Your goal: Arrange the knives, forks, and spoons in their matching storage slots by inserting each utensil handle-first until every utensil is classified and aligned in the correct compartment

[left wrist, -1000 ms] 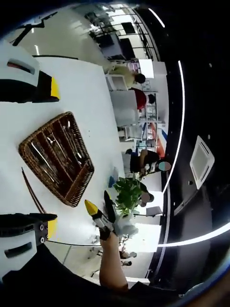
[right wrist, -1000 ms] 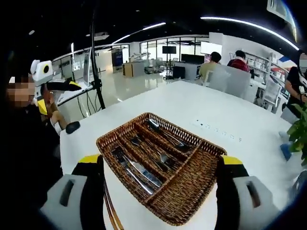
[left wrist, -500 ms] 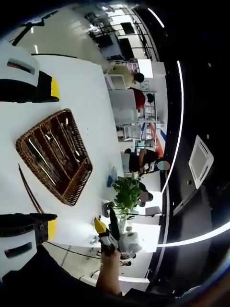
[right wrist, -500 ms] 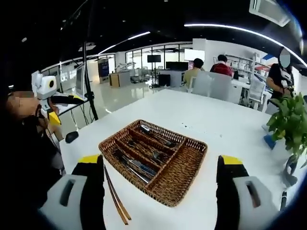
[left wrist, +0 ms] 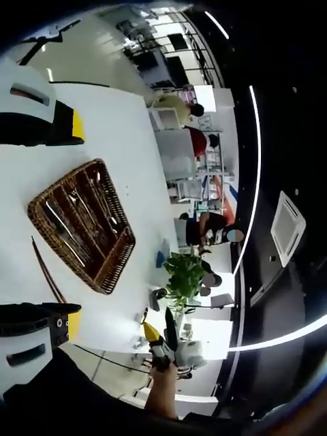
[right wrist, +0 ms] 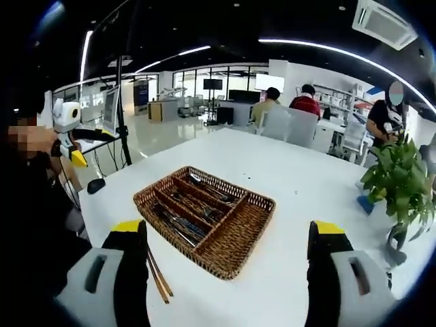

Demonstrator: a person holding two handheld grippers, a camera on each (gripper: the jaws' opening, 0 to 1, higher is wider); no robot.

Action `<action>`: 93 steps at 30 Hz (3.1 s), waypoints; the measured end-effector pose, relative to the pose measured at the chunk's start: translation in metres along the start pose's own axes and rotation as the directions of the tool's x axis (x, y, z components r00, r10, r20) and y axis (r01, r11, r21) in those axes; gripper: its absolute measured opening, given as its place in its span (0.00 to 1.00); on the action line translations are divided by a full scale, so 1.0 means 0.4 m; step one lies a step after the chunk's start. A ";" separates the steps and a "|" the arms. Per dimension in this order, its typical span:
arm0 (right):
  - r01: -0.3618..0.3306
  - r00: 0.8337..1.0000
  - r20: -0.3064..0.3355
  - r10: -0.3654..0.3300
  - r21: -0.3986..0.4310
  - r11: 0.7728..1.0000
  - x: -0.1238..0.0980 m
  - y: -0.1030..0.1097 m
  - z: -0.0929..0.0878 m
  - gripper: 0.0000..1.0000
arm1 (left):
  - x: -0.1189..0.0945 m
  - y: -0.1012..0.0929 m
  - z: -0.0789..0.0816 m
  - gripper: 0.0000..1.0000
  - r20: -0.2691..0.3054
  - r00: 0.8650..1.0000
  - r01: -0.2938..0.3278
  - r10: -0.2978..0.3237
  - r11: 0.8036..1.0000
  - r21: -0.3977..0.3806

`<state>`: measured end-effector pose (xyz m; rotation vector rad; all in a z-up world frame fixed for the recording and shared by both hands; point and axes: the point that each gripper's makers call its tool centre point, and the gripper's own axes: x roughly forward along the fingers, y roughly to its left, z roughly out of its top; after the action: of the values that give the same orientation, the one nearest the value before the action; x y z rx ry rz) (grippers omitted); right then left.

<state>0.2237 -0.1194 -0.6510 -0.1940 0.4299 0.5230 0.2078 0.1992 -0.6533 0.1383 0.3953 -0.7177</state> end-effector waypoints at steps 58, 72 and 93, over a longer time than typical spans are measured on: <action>-0.367 0.902 -0.295 0.315 -0.139 0.920 0.163 0.274 -0.456 0.44 | -0.038 0.005 -0.007 1.00 -0.055 0.998 0.000 0.001 1.000 0.016; -0.383 0.890 -0.331 0.313 -0.171 0.908 0.189 0.289 -0.496 0.30 | -0.064 0.010 -0.015 1.00 -0.062 0.998 -0.016 0.016 1.000 0.010; -0.497 0.849 -0.359 0.388 -0.289 0.818 0.192 0.312 -0.488 0.03 | -0.069 0.022 -0.001 1.00 -0.054 0.998 -0.039 0.039 0.999 0.013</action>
<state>0.1509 -0.0354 -0.8683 -0.5505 0.6639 1.0556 0.1948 0.2229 -0.6430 0.1770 0.4389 -0.6789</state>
